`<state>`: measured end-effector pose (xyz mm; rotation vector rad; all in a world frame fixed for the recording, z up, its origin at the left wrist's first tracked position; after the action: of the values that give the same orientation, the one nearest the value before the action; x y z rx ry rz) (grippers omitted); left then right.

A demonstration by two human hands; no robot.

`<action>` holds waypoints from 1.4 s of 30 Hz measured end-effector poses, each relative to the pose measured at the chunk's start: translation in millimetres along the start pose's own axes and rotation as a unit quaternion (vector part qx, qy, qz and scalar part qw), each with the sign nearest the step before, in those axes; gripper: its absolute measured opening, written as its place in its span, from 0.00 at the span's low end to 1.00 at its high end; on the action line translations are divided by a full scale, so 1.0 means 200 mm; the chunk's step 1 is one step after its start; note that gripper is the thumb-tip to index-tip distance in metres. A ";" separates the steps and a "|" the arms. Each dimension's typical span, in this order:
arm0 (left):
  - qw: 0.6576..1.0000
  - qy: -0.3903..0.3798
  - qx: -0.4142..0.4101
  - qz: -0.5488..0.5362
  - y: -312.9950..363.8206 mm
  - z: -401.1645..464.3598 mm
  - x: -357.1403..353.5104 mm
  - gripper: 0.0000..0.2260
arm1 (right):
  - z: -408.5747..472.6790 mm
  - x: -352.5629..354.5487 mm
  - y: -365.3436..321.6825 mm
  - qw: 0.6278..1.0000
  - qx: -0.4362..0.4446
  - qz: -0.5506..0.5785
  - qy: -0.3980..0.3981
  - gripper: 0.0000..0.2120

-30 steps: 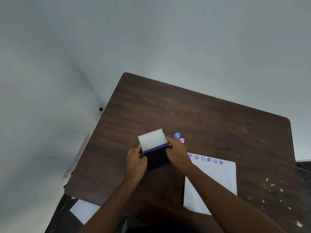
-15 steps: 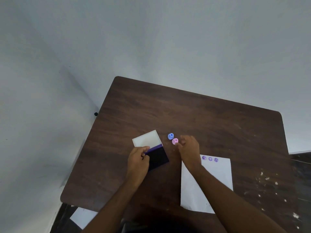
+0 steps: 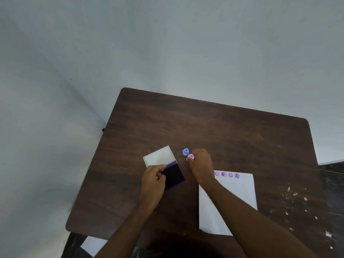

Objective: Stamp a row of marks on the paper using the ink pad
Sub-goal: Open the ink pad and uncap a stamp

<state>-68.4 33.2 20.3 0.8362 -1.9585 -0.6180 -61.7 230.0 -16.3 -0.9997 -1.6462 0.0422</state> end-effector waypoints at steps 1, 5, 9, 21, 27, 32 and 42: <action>1.000 0.000 0.002 0.000 0.00 0.00 0.00 0.13 | 0.01 0.00 0.00 1.000 -0.004 -0.003 -0.003 0.10; 1.000 -0.008 0.008 -0.001 0.00 0.00 -0.01 0.13 | 0.03 -0.02 0.01 0.999 -0.026 -0.011 -0.021 0.10; 1.000 -0.021 0.010 -0.005 0.02 -0.01 -0.01 0.13 | 0.02 -0.01 0.01 0.999 -0.039 0.003 -0.023 0.09; 0.992 -0.123 0.014 -0.013 0.22 -0.11 -0.13 0.15 | -0.36 0.16 0.04 0.812 -0.115 0.572 0.021 0.07; 0.993 -0.113 0.015 -0.011 0.29 -0.16 -0.19 0.08 | -0.43 0.21 0.08 0.783 -0.127 0.608 0.027 0.10; 0.990 -0.142 -0.014 -0.021 0.30 -0.16 -0.20 0.10 | -0.47 0.24 0.10 0.759 -0.123 0.640 -0.009 0.11; 0.992 -0.122 0.000 0.013 0.35 -0.19 -0.20 0.17 | -0.49 0.24 0.12 0.722 -0.137 0.678 0.000 0.10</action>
<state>-41.0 105.7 65.8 0.7635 -2.1845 -0.7337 32.9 229.5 43.5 -2.2414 -0.5711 0.7899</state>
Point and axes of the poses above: each hand's wrist, its own z-axis towards the middle knuckle, its own x-axis out of the back of the hand, y = z × x, the point moved 1 cm from there along z, towards the middle knuckle, and after that the axes turned 13 degrees about x, right-handed, at the moved point
